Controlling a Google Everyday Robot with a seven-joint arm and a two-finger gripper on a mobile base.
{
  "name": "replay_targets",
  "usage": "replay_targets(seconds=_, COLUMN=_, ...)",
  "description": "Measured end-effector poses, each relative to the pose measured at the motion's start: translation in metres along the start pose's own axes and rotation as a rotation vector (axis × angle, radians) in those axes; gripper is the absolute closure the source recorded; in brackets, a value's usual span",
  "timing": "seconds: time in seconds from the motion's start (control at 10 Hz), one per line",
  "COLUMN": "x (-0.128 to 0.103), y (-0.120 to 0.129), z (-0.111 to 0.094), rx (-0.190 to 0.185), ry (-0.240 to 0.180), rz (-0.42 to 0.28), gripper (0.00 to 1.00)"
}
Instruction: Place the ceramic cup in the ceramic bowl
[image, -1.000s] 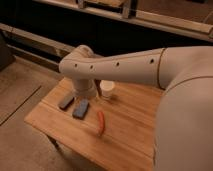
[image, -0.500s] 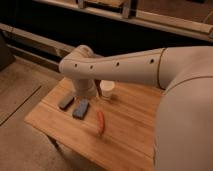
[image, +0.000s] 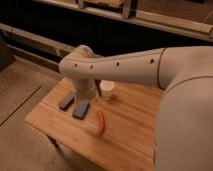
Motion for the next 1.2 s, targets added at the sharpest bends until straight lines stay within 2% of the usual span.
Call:
replay_targets(seconds=0.7, x=0.000, y=0.000, z=0.000, rx=0.000, ry=-0.001, rz=0.000, gripper=0.35)
replay_targets(seconds=0.8, x=-0.002, y=-0.001, z=-0.004, rx=0.009, ry=-0.008, rz=-0.004, gripper=0.35)
replay_targets(seconds=1.0, x=-0.009, y=-0.014, z=-0.025, rx=0.081, ry=-0.042, rz=0.003, gripper=0.35)
replay_targets(seconds=1.1, x=-0.013, y=-0.041, z=-0.051, rx=0.150, ry=-0.075, rz=0.050, gripper=0.35)
replay_targets(seconds=1.2, x=-0.013, y=-0.056, z=-0.063, rx=0.180, ry=-0.087, rz=0.082, gripper=0.35)
